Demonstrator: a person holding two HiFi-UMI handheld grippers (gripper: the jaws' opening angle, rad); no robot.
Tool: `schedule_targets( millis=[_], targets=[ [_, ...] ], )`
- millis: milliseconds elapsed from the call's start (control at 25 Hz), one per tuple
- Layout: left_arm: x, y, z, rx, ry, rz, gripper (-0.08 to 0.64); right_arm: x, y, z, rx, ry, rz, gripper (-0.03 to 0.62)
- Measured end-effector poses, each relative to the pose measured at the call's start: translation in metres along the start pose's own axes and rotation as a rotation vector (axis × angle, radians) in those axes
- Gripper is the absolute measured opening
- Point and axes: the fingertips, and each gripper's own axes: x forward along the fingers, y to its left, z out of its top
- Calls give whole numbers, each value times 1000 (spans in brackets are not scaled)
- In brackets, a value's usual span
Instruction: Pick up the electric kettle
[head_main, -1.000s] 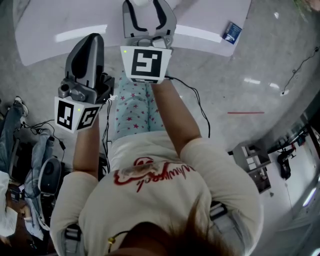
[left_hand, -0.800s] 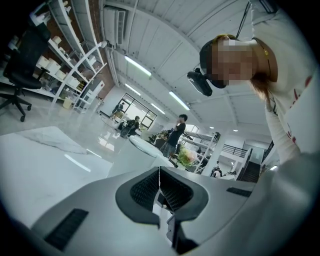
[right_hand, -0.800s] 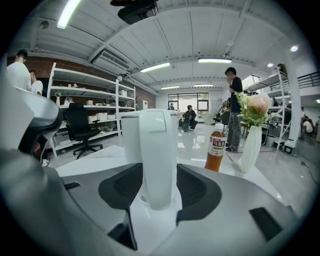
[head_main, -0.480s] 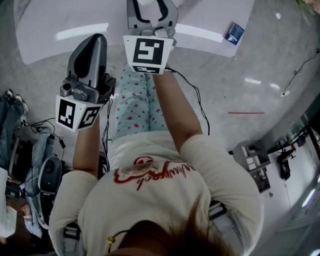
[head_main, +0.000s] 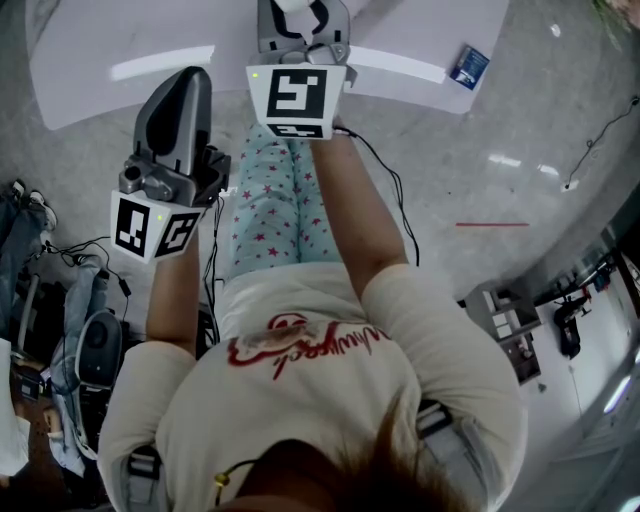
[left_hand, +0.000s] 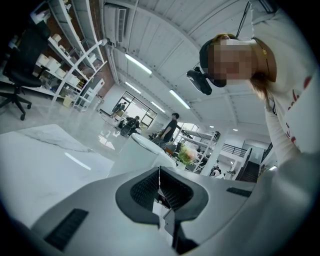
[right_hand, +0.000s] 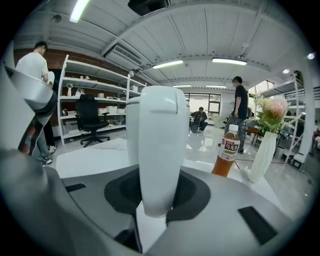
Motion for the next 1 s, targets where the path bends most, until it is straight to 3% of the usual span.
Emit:
schedule_targets(
  millis=[280, 800, 1000],
  targets=[
    [0, -1, 0, -4, 7, 1, 12, -1, -6, 0, -17, 23, -28, 106],
    [3, 0, -1, -10, 11, 4, 12, -6, -45, -14, 81, 124, -275, 106],
    [1, -2, -5, -21, 25, 3, 12, -1, -62, -16, 78, 150, -326, 106]
  ],
)
